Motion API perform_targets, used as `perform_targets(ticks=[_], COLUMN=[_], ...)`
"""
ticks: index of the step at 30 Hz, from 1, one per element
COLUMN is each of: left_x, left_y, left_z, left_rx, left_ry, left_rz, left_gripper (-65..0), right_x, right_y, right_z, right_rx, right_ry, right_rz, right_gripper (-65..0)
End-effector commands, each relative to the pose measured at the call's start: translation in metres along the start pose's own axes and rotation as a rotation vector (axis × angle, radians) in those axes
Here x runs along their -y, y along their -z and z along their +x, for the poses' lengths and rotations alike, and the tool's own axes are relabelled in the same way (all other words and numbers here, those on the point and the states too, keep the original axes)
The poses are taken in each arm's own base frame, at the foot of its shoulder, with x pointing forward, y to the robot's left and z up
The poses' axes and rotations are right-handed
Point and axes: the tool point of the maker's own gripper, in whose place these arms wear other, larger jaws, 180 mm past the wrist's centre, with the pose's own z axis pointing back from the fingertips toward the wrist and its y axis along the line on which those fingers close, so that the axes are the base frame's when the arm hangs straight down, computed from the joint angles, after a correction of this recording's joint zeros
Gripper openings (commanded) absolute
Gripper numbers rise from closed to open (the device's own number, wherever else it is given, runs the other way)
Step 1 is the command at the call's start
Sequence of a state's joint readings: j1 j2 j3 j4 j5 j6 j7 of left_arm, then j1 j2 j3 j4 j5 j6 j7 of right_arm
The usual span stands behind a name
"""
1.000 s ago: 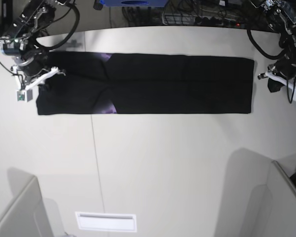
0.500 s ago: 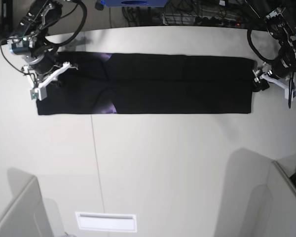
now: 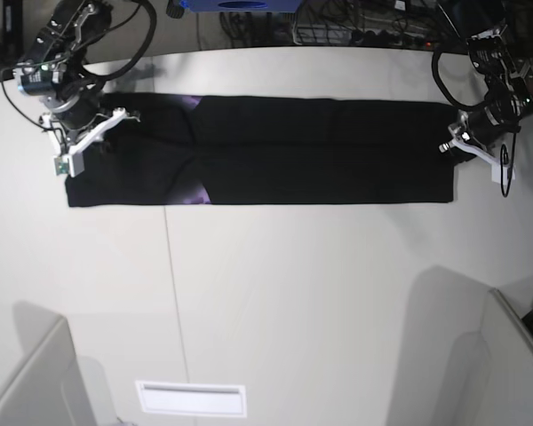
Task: Fold the T-shirt properly
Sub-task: 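Open the left gripper to release the hem end of the strip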
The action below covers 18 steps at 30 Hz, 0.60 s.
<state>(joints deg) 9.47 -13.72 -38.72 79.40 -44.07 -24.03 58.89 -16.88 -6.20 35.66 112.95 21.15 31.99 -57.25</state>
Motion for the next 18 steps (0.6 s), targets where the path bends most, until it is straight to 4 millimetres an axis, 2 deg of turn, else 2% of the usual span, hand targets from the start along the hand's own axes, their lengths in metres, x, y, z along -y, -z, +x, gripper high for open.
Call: perform_targets(ticks=[1, 4, 6, 9, 12, 14, 18], left_x=[-0.011, -0.016, -0.014, -0.008, 0.010, 0.022, 0.060], left_y=[-0.005, -0.011, -0.018, -0.032, -0.048, -0.056, -0.049], left_z=[-0.005, 0.004, 0.018, 0.037, 0.050, 0.052, 0.029], left_rx=[-0.056, -0.041, -0.009, 0.078, 0.130, 0.148, 0.119], left_ry=[0.025, 0.041, 0.079, 0.147, 0.244, 0.294, 0.339], left_rz=[0.048, 0.062, 0.072, 0.082, 0.082, 0.076, 0.007], left_gripper=[-65.0, -65.0, -65.0, -65.0, -65.0, -65.0, -65.0], right_x=[-0.001, -0.002, -0.002, -0.002, -0.002, -0.002, -0.002], right_y=[-0.004, -0.004, -0.004, -0.004, -0.004, -0.004, -0.004], right_z=[0.013, 0.014, 0.014, 0.014, 0.014, 0.015, 0.016], right_rx=[0.050, 0.051, 0.051, 0.051, 0.051, 0.052, 0.056], right_ry=[-0.012, -0.015, -0.015, -0.015, -0.015, -0.015, -0.015], right_rz=[0.003, 0.005, 0.005, 0.005, 0.005, 0.005, 0.006], right_gripper=[-65.0, -65.0, -65.0, -65.0, -65.0, -65.0, -65.0])
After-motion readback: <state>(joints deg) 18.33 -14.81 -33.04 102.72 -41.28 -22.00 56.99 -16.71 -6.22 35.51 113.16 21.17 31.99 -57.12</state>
